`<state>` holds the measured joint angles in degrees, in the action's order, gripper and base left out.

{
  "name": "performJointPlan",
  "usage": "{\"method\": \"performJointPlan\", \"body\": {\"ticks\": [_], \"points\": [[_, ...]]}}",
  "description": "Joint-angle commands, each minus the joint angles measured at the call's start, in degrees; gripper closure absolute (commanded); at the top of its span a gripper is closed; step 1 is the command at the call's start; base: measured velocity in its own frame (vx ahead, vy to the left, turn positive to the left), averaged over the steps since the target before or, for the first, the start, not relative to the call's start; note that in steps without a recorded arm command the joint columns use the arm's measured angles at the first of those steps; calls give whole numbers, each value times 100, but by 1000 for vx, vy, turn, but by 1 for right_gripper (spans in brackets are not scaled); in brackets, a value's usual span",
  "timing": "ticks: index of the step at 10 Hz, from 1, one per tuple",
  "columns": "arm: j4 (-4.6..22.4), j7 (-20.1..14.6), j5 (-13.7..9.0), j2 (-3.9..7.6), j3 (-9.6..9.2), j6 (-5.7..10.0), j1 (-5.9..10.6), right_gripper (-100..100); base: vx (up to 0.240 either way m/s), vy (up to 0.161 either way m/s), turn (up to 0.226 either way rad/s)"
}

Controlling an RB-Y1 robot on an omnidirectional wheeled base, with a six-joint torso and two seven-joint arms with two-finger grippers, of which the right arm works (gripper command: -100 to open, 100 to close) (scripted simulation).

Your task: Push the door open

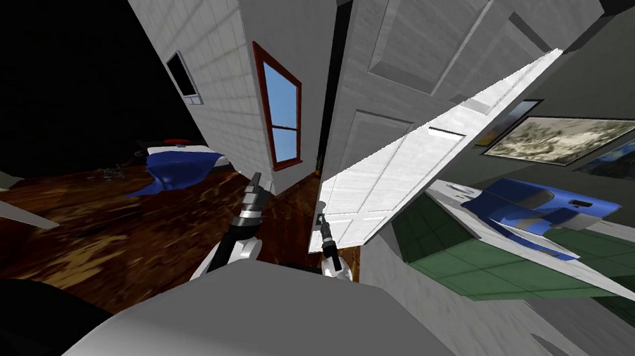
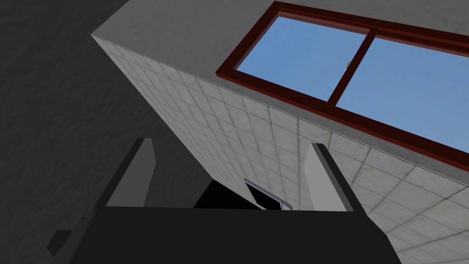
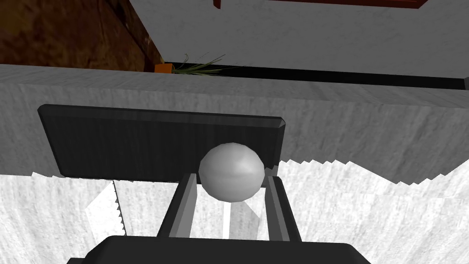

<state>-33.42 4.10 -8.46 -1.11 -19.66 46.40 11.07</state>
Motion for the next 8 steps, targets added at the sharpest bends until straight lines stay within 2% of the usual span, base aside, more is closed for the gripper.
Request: {"method": "performJointPlan", "body": {"ticks": [1, 2, 6, 8], "points": [[-7, -3, -1, -2, 1, 9, 4, 100, 0, 0, 0], [6, 29, -50, 147, 110, 2, 6, 100, 89, 82, -32], [16, 89, -151, 279, 329, 7, 21, 100, 167, 144, -58], [22, 128, -215, 281, 469, 10, 31, 100, 212, 143, -56]]}}
